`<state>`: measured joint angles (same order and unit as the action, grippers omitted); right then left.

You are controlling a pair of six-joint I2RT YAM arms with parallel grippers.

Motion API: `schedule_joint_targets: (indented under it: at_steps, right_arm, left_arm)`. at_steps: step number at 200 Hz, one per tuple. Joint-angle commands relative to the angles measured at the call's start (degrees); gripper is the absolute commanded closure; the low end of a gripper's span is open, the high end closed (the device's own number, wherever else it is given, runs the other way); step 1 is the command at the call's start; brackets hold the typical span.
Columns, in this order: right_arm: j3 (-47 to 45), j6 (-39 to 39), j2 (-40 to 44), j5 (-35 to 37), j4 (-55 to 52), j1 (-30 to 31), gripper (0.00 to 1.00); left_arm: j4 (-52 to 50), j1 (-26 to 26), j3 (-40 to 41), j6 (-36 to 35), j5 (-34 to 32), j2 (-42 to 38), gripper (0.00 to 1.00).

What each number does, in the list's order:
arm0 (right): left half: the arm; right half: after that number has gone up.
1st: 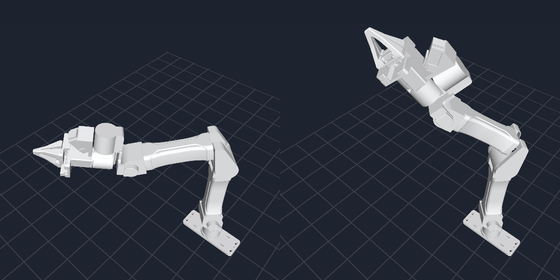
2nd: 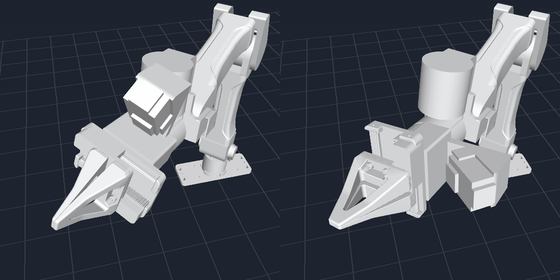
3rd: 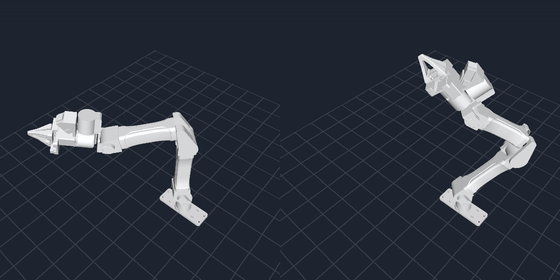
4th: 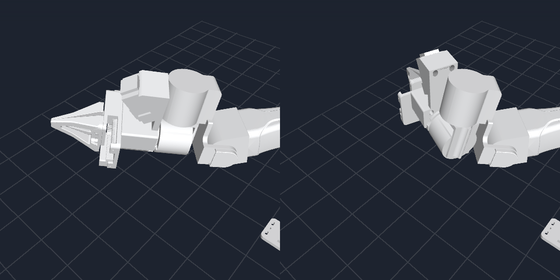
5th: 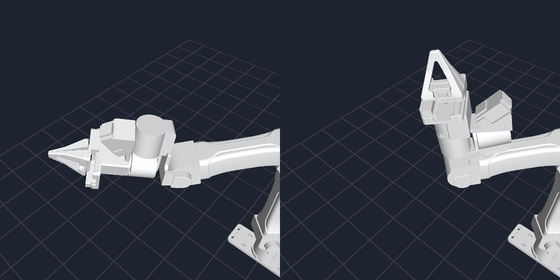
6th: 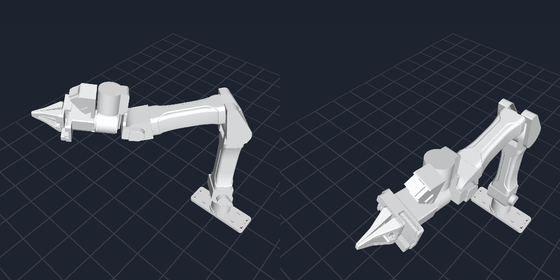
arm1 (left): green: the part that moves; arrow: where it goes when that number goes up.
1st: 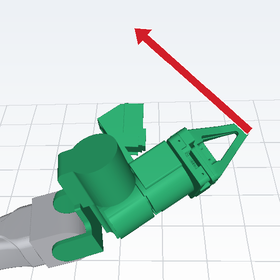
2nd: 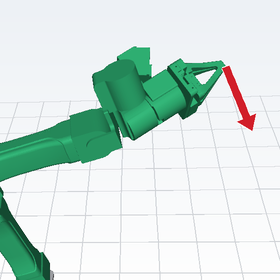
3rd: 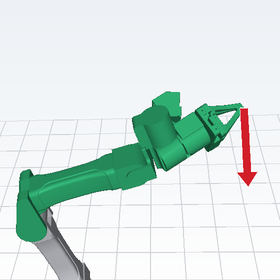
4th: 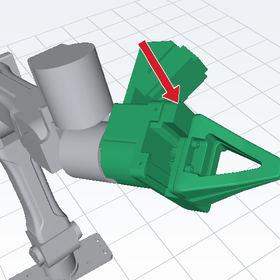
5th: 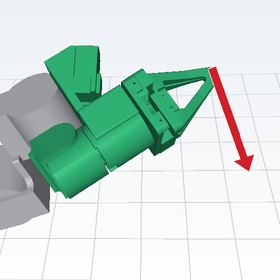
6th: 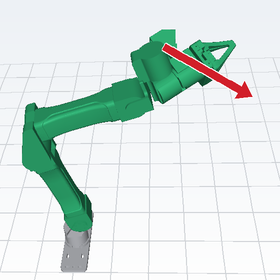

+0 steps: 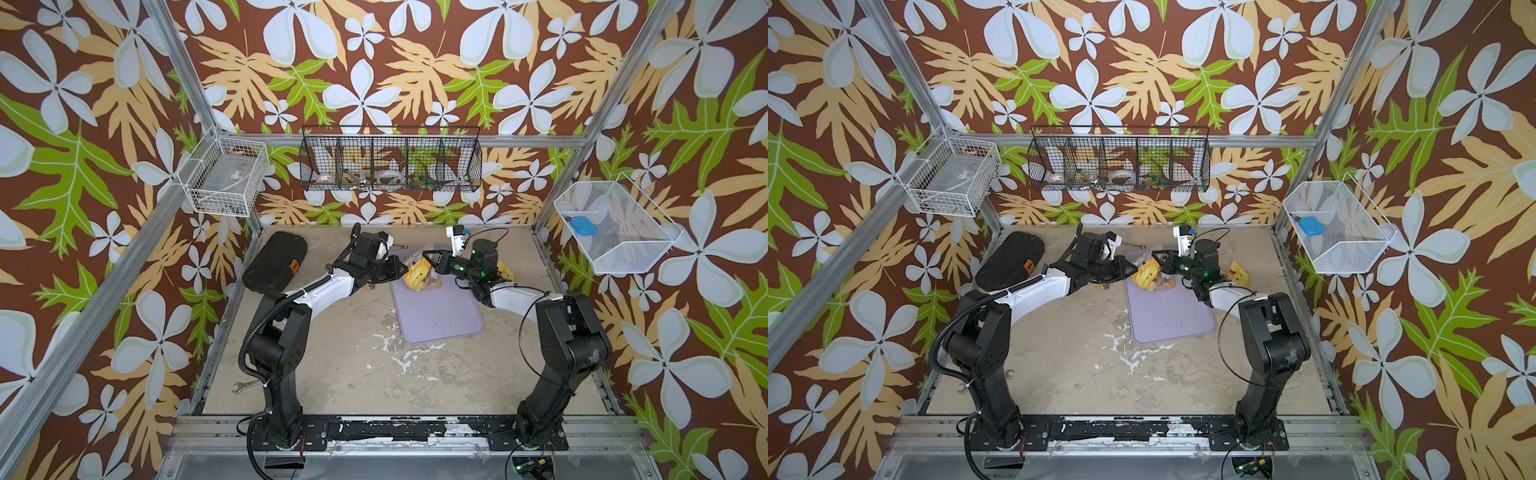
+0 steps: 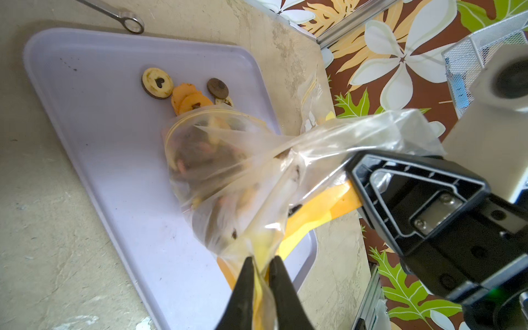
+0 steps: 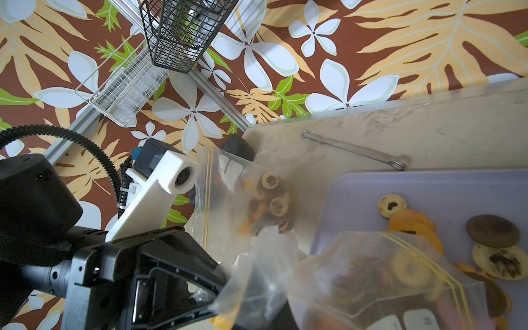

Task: Pour cookies out of the ziploc bag
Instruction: 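Pour the cookies out of the ziploc bag onto the tray.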

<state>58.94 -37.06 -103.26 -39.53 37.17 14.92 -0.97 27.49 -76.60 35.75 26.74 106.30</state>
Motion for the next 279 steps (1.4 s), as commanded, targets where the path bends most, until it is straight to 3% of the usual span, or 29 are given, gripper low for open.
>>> schedule_joint_targets:
  at_steps: [1, 48, 91, 124, 150, 238, 279]
  right_arm:
    - [0.07, 0.58, 0.33, -0.48, 0.19, -0.01, 0.98]
    - [0.21, 0.87, 0.76, -0.47, -0.95, -0.32, 0.94]
    - [-2.26, 3.15, 4.84, 1.78, -3.62, -0.63, 0.60]
    - [-4.32, 5.95, 10.74, 10.34, -13.41, -0.75, 0.16]
    - [-7.48, 5.77, 14.82, 13.91, -17.91, -0.65, 0.00]
    - [-15.25, 9.36, 29.60, 24.81, -35.84, -0.95, 0.00]
    - [-18.51, 9.58, 31.98, 24.32, -36.82, -2.83, 0.00]
  left_arm:
    - [-0.32, 0.07, -0.73, -0.98, 0.58, 0.22, 0.94]
    - [-2.60, 0.02, -4.25, -2.12, 0.38, 1.95, 1.00]
    - [-4.21, 0.03, -7.29, -3.29, 0.47, 3.69, 1.00]
    - [-4.80, 0.07, -8.28, -3.79, 0.77, 4.24, 1.00]
    - [-5.18, 0.02, -9.00, -3.95, 1.07, 4.79, 1.00]
    - [-9.20, 0.02, -14.74, -5.35, 1.93, 6.45, 1.00]
    - [-9.93, 0.29, -16.08, -4.75, 3.05, 6.47, 1.00]
